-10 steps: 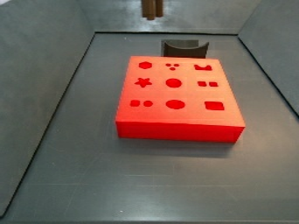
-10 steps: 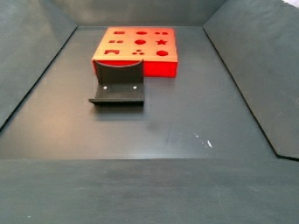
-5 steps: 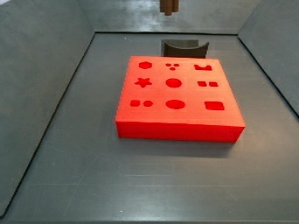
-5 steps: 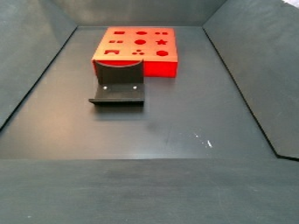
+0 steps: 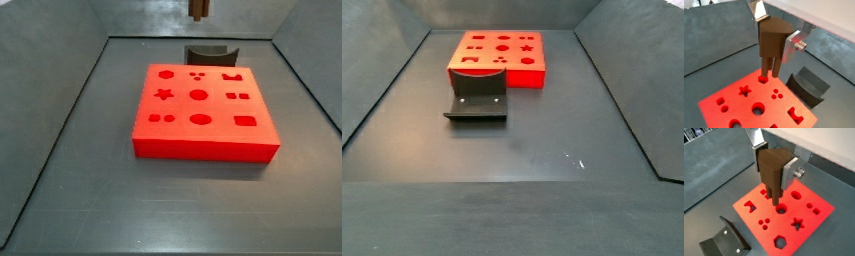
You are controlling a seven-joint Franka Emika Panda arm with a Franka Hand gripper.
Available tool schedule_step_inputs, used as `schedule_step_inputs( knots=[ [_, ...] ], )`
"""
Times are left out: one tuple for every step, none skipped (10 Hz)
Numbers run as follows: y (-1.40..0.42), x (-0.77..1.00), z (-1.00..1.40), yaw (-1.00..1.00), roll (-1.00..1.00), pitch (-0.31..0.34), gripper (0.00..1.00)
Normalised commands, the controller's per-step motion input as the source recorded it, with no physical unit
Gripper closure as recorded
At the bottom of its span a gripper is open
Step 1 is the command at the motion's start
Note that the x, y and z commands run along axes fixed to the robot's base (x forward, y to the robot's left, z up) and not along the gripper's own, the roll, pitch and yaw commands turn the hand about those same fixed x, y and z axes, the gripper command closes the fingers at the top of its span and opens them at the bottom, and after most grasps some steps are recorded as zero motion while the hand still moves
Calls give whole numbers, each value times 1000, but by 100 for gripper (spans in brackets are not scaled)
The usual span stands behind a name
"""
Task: Insert the 3 prong object.
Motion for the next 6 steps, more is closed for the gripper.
schedule_step_inputs(
  knots=[
    [151,740,-311,-31,94,434,100],
    [186,837,-546,-54,9,357,100],
    [463,749,-700,0,0,221,100],
    [440,534,-783,303,0,9,100],
    [397,271,-700,377,0,49,100],
    [329,334,-646,334,-54,13,100]
  ],
)
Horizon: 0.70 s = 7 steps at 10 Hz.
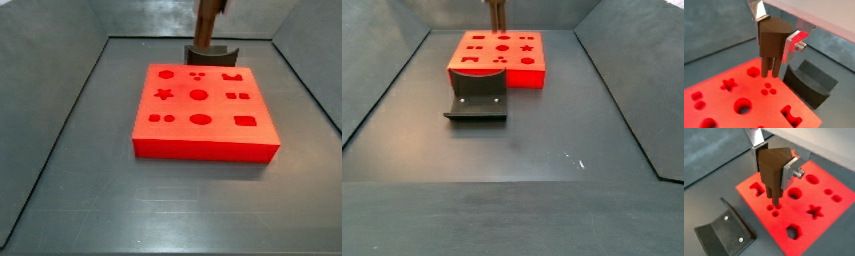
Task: Insert the 3 prong object.
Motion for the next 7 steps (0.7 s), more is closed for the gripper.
schedule_step_inputs(
  knots=[
    [220,143,-594,203,-31,-93,100],
    [140,-143,-440,91,0,-289,100],
    [117,-343,-131,46,-54,-383,100],
    [0,-271,0,94,0,-300,100],
    [0,-151,-77,117,0,-246,100],
    [0,-83,-223,94,0,-224,100],
    [-40,0,-211,63,33,-164,100]
  ],
)
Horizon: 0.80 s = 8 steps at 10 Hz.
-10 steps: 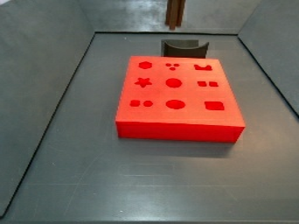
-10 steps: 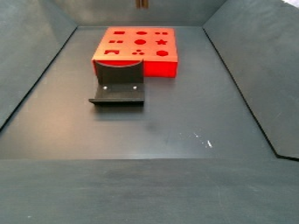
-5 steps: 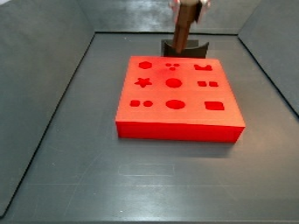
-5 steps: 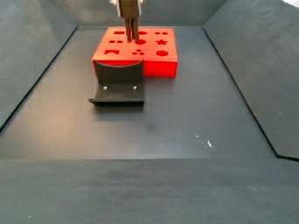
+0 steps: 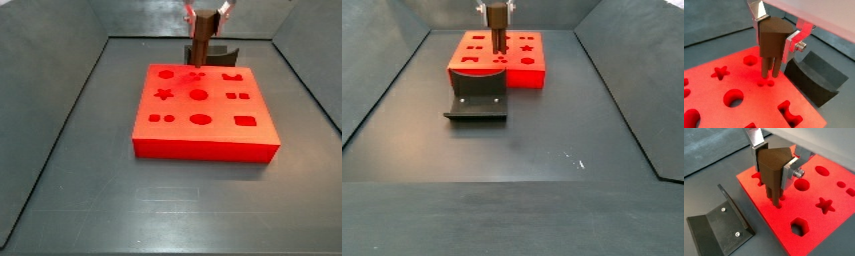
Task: Insert the 3 prong object.
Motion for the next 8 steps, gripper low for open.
schedule_step_inputs(
  knots=[
    [-23,94,-223,57,77,-124,100],
    [-80,17,-143,29,86,-81,100],
    [-114,14,-123,23,93,-64,100],
    [-80,103,-109,17,116,-26,100],
    [-51,83,-100,3,120,-7,100],
    [-31,74,-114,6,121,-13,100],
    [0,151,-126,14,136,0,100],
    [0,183,-126,29,139,0,100]
  ],
)
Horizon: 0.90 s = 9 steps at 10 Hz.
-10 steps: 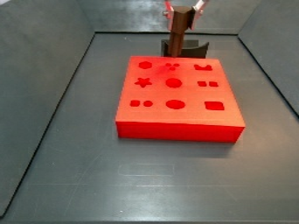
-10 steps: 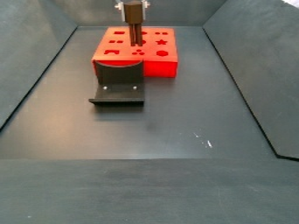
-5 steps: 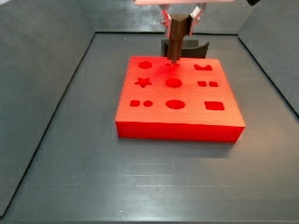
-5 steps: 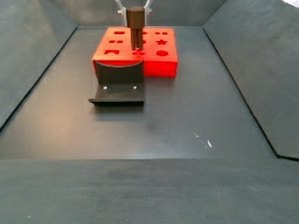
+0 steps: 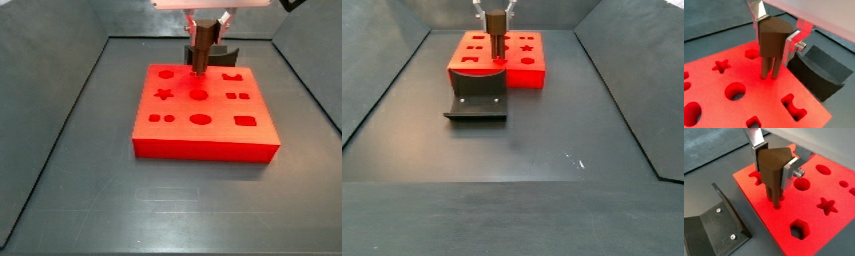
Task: Insert the 3 prong object.
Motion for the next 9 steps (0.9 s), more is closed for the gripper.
schedule_step_inputs(
  knots=[
    [-31,109,-146,6,107,0,100],
    [-37,0,-186,0,93,0,100],
    [-31,0,-197,0,106,-3,100],
    [0,-120,-103,0,81,-20,100],
    [0,-134,-91,-9,67,-27,100],
    [0,-106,-97,-20,51,-21,100],
    [0,-97,-117,-17,30,-21,100],
    [0,-40,-157,0,37,-24,100],
    [0,0,-206,0,73,-30,100]
  ],
)
